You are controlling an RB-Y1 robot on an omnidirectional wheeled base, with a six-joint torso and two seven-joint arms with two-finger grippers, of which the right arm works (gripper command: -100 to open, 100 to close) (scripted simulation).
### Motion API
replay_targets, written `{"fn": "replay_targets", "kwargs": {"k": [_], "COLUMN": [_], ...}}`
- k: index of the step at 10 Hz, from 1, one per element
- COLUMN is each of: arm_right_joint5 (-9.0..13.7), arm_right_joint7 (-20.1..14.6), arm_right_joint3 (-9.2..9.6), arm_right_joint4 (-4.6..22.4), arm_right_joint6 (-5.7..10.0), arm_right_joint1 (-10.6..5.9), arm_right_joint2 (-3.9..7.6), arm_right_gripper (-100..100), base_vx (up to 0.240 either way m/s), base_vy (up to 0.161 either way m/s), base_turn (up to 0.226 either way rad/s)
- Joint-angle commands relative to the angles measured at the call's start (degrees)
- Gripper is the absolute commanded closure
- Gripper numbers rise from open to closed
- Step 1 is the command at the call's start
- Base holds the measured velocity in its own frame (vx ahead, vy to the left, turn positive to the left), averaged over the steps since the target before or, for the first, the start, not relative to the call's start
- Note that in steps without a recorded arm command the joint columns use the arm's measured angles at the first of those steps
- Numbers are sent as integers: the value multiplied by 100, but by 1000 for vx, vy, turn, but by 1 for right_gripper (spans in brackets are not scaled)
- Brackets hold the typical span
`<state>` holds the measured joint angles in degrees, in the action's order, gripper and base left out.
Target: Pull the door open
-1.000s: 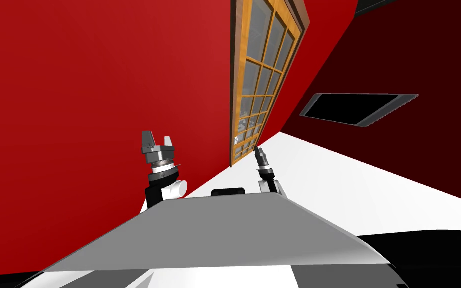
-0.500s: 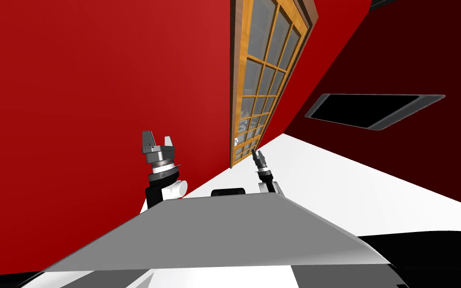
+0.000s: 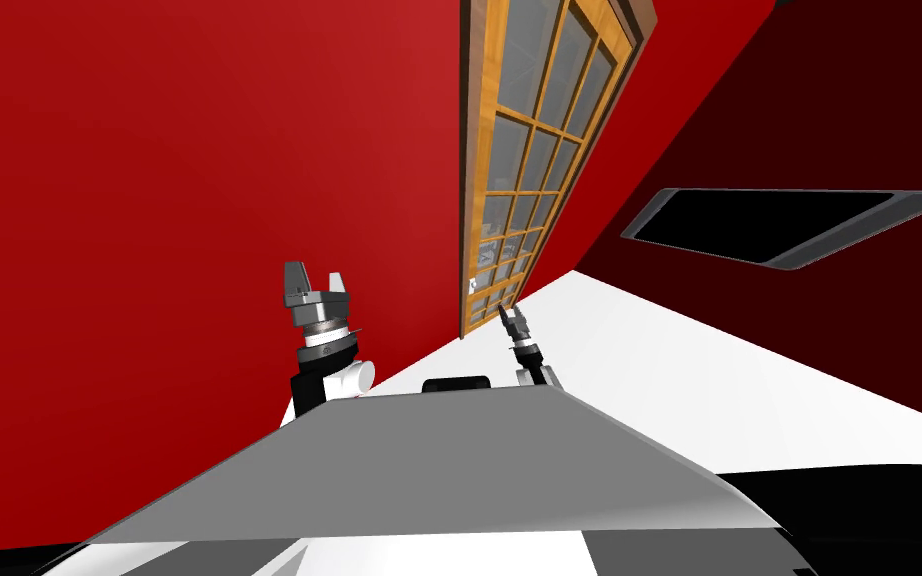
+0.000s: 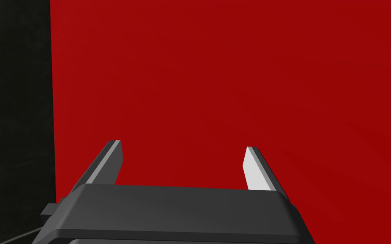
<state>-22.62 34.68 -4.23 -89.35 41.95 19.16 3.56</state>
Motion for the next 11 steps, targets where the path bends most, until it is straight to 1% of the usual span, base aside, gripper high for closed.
{"fn": "replay_targets", "kwargs": {"k": [1, 11], "arm_right_joint5": [-143, -901], "arm_right_joint7": [176, 1115], "arm_right_joint3": [-8, -163], "arm_right_joint4": [159, 1298], "arm_right_joint6": [48, 507], "arm_right_joint1": [-24, -209], "arm_right_joint2": [-29, -159], "arm_right_gripper": [-100, -100], "base_vx": [32, 49], "base_vy": [-88, -77], "base_turn": [76, 75]}}
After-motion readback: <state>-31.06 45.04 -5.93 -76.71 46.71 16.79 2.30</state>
